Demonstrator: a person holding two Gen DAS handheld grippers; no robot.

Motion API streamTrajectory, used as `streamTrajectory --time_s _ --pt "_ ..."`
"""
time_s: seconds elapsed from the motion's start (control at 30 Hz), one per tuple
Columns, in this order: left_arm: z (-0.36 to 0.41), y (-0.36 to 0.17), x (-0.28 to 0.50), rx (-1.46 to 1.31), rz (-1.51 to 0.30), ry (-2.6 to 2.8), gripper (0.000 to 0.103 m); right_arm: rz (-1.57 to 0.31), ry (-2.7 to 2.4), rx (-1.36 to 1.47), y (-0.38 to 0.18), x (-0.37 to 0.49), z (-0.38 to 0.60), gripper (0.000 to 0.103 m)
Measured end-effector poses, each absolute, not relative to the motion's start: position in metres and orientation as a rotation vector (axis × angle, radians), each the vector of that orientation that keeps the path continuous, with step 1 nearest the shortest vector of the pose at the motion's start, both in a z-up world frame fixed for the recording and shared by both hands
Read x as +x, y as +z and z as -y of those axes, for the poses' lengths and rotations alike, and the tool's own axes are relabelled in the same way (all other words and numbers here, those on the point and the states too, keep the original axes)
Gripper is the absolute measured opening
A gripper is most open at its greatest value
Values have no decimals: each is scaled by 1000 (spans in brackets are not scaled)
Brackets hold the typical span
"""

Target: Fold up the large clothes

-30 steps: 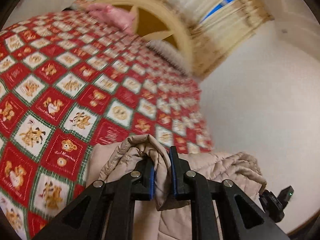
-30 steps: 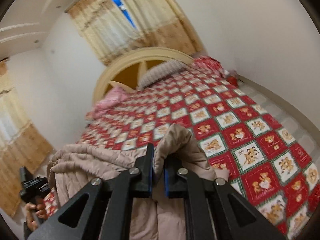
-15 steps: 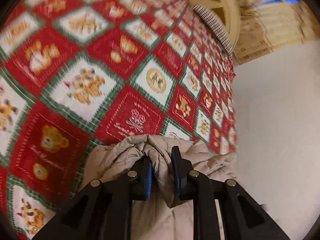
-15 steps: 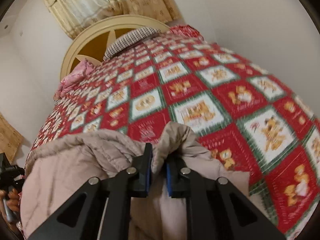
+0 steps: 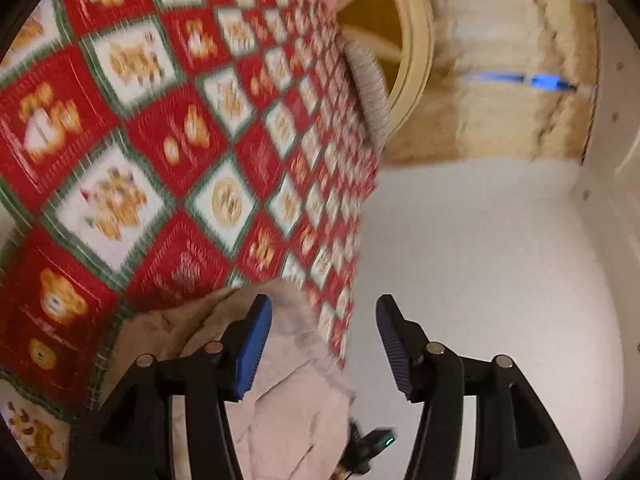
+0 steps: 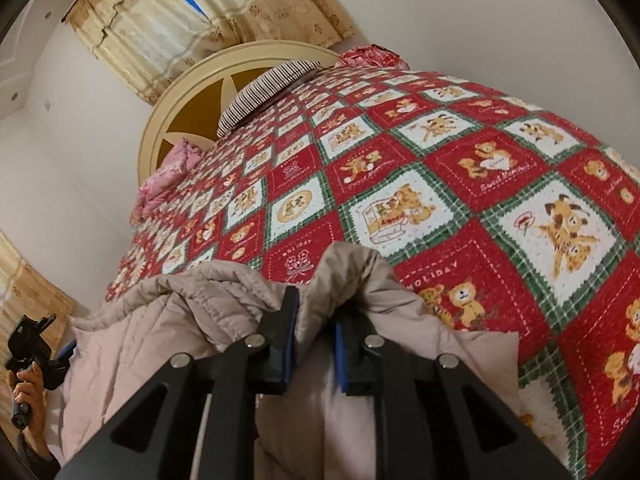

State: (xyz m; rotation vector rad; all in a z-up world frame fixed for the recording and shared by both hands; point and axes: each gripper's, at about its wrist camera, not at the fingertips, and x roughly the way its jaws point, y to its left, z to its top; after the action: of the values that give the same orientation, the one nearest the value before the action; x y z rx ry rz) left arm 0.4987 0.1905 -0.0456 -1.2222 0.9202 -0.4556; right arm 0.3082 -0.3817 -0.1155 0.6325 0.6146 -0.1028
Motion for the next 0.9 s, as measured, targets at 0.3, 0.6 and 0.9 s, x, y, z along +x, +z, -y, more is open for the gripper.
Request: streamTrajectory --time_s 0.3,0.6,0.9 --pt "-29 25 481 -153 -797 -375 65 -677 -119 688 -98 317 387 29" --pt "73 -23 433 41 -765 -454 65 -461 -73 469 13 234 306 54" --pt "82 -69 428 71 -735 -382 75 -682 -33 288 -85 274 213 11"
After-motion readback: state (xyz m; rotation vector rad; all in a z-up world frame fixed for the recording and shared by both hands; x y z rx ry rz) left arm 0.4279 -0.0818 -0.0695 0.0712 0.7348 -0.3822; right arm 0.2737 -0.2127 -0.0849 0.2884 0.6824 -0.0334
